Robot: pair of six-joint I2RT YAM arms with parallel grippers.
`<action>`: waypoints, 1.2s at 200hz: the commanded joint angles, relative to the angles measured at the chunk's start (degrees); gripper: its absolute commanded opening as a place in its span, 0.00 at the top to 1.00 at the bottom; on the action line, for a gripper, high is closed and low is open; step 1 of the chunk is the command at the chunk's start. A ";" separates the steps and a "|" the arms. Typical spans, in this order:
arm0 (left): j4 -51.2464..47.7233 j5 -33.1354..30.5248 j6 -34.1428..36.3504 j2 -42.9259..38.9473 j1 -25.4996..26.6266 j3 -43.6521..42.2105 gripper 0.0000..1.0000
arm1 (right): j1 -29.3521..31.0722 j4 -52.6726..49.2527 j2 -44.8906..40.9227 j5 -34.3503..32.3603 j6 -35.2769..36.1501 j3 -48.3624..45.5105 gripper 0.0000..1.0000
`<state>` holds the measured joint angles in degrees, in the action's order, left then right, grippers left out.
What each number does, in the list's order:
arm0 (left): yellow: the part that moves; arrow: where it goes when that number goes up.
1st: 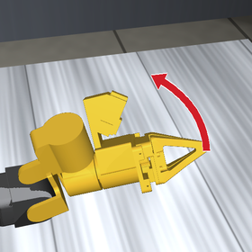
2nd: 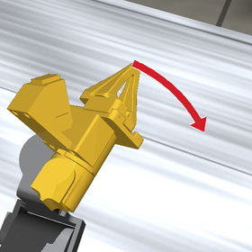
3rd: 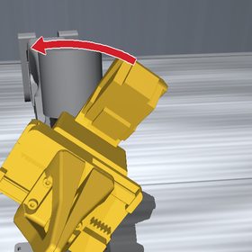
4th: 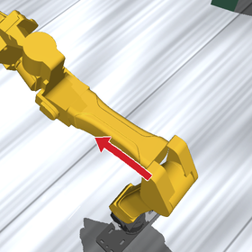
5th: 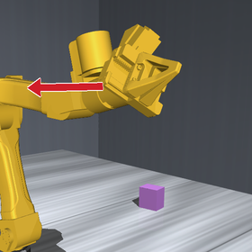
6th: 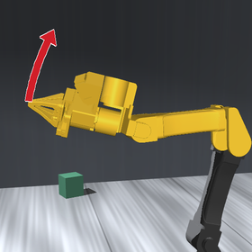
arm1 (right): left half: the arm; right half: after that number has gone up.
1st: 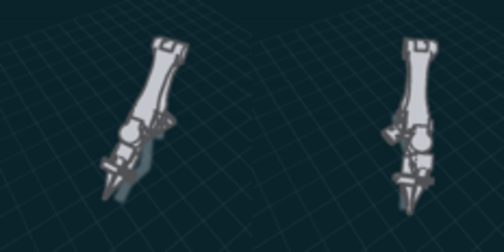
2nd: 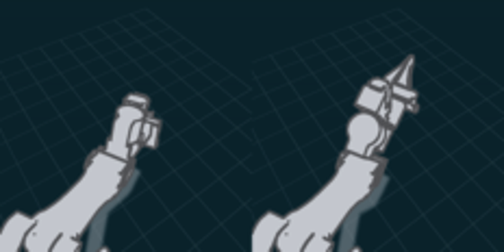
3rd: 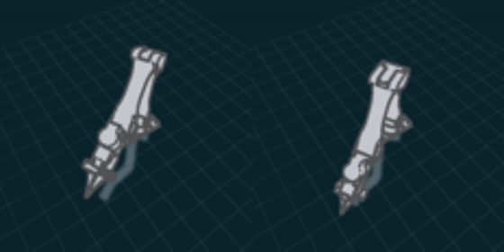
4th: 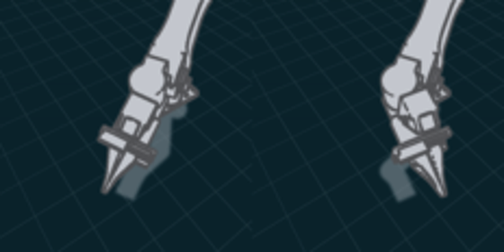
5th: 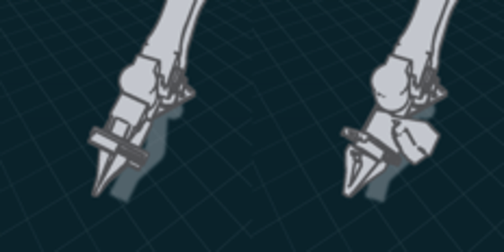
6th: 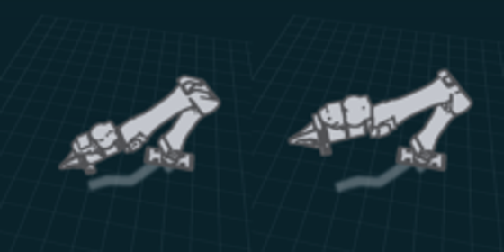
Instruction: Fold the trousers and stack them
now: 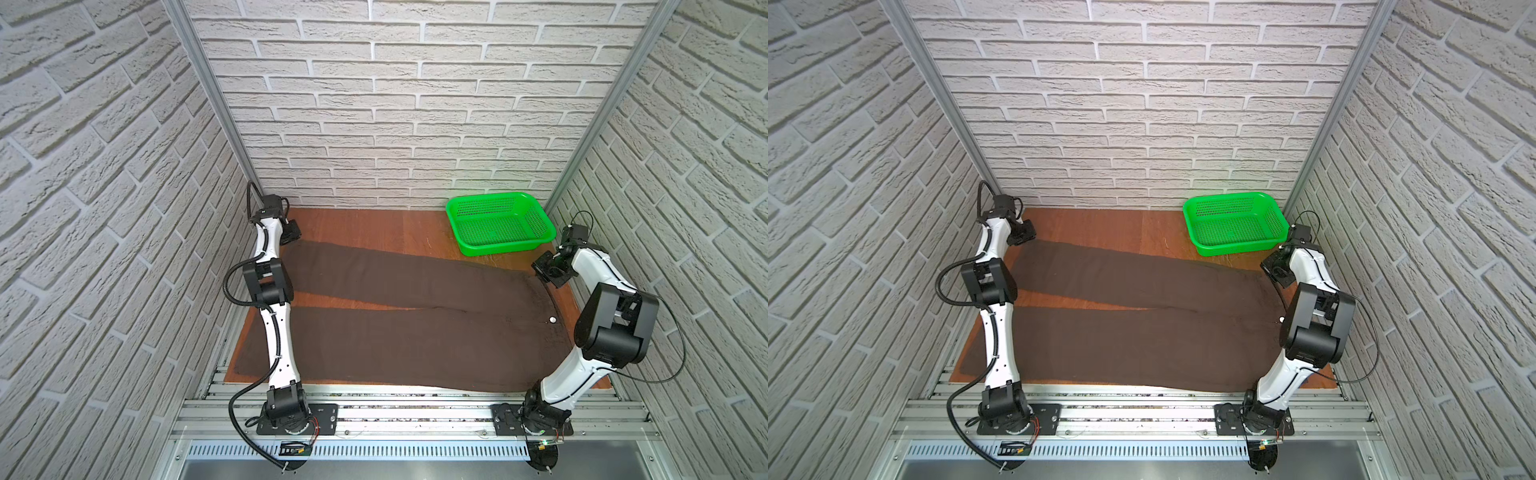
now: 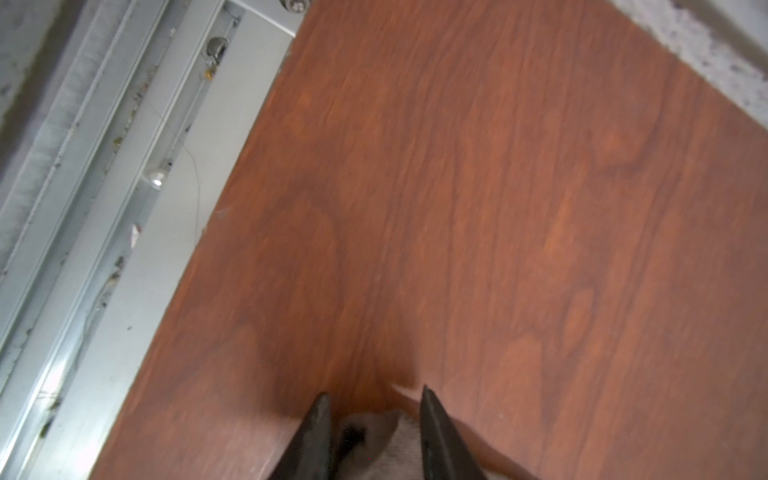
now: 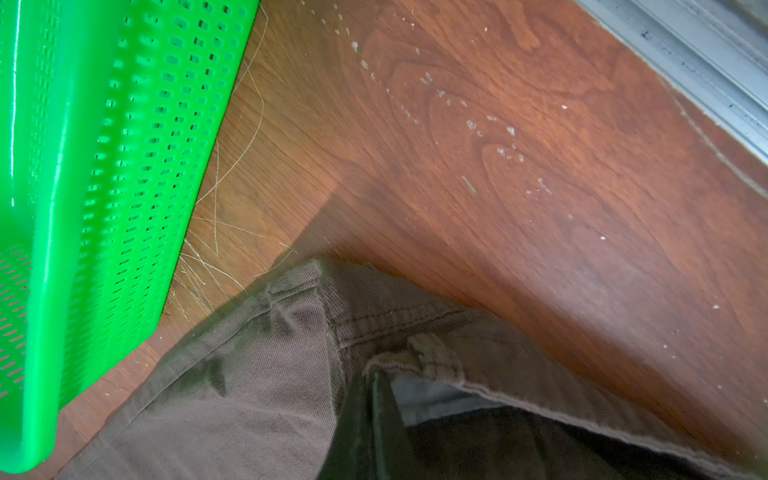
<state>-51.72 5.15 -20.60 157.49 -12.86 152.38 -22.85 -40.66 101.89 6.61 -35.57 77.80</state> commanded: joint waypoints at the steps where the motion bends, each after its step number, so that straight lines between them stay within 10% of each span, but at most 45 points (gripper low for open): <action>1: -1.54 -0.81 0.90 0.78 -0.39 -0.65 0.76 | 0.64 0.55 -0.76 -0.11 0.15 0.33 0.94; 48: -1.28 -2.51 1.55 -2.37 -0.44 -1.63 1.00 | 0.79 0.65 -0.82 0.11 -0.19 0.81 0.95; 240: 18.28 3.01 -5.10 -31.22 -12.60 -33.26 1.00 | -7.12 6.79 -9.04 4.43 -0.32 2.53 0.95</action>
<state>-40.03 7.88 -23.88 130.04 -23.20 123.04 -29.02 -38.09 95.07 13.28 -36.77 81.58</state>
